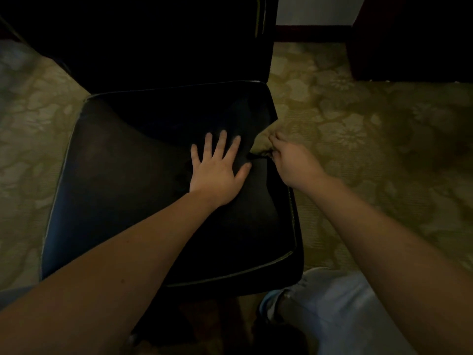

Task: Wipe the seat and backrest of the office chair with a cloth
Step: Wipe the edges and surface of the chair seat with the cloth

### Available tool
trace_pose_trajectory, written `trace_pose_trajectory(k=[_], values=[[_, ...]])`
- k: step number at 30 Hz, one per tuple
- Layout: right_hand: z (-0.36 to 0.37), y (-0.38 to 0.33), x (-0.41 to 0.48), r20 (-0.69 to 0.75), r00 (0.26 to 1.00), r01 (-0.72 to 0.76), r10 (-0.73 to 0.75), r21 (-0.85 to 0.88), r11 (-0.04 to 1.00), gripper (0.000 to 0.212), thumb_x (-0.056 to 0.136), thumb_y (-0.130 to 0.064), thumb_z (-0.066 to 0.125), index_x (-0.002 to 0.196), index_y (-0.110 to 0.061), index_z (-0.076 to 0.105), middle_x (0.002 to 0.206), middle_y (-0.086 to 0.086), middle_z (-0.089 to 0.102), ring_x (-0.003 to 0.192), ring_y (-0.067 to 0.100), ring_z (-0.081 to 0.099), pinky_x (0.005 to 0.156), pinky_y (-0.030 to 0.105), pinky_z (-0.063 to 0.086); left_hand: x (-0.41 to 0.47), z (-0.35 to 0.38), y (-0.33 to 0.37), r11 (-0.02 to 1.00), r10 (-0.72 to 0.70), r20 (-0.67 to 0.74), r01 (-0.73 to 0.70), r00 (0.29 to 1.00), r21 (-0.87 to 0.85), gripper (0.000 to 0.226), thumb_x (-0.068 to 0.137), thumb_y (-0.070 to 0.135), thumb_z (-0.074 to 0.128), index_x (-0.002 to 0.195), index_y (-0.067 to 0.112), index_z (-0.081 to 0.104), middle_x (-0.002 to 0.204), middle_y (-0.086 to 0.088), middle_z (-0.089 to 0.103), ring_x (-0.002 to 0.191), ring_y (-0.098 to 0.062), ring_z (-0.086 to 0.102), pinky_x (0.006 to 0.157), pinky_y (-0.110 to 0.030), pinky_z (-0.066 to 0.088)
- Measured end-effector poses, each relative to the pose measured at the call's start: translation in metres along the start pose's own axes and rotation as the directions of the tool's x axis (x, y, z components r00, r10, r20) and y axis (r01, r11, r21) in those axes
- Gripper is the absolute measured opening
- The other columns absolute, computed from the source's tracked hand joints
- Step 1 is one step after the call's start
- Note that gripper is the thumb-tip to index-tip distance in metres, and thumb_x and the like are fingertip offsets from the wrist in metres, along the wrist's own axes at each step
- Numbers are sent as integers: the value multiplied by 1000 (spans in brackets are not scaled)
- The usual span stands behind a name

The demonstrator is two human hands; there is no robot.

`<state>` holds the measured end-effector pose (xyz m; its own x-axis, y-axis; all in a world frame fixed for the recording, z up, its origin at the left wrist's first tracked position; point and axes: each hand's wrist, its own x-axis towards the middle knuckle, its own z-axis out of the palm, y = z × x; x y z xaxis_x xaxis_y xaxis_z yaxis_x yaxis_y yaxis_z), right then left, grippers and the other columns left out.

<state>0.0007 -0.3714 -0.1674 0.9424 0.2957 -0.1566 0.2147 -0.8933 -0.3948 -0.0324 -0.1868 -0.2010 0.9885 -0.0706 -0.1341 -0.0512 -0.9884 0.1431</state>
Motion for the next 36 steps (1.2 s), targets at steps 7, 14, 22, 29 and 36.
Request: trace_pose_trajectory(k=[7,14,22,29,36], values=[[9,4,-23,-10,999,-33,34,103,994,49,104,-15,39,152,-11,31,160,4,27,142,22,34,112,27,28,-19,-9,4,1000,-20,71,21,997,-4,76,98,72,23,162,37,0,172,-3,-7,157,-30,-10,123,-59,-5],[16,9,-35,-44,999,-15,24,186,982,53,104,-19,42,154,-13,26,163,1,18,147,16,22,106,11,13,-41,3,1,1000,9,29,-9,1000,13,74,98,73,14,160,40,-8,171,-2,-11,157,-28,-15,123,-58,-9],[18,2,-9,-32,998,-38,47,219,975,58,105,-26,41,155,-12,18,164,6,8,150,19,10,110,17,6,-42,6,-1,1000,17,1,-17,1000,8,74,98,74,14,161,40,-5,171,-1,-9,157,-27,-13,125,-57,-7],[28,11,-38,11,993,119,-120,74,990,55,105,-22,37,156,-11,18,165,4,5,151,15,-3,120,23,0,-46,8,-3,999,39,-24,-39,999,13,75,97,74,12,161,39,-5,171,-2,-7,157,-26,-12,125,-57,-8],[22,9,-19,-12,995,104,-103,123,987,54,104,-15,39,155,-8,20,164,8,9,151,17,6,118,20,5,-46,6,-2,1000,11,-11,-11,1000,3,90,94,78,15,163,24,-4,172,0,-7,157,-23,-13,125,-56,-7]])
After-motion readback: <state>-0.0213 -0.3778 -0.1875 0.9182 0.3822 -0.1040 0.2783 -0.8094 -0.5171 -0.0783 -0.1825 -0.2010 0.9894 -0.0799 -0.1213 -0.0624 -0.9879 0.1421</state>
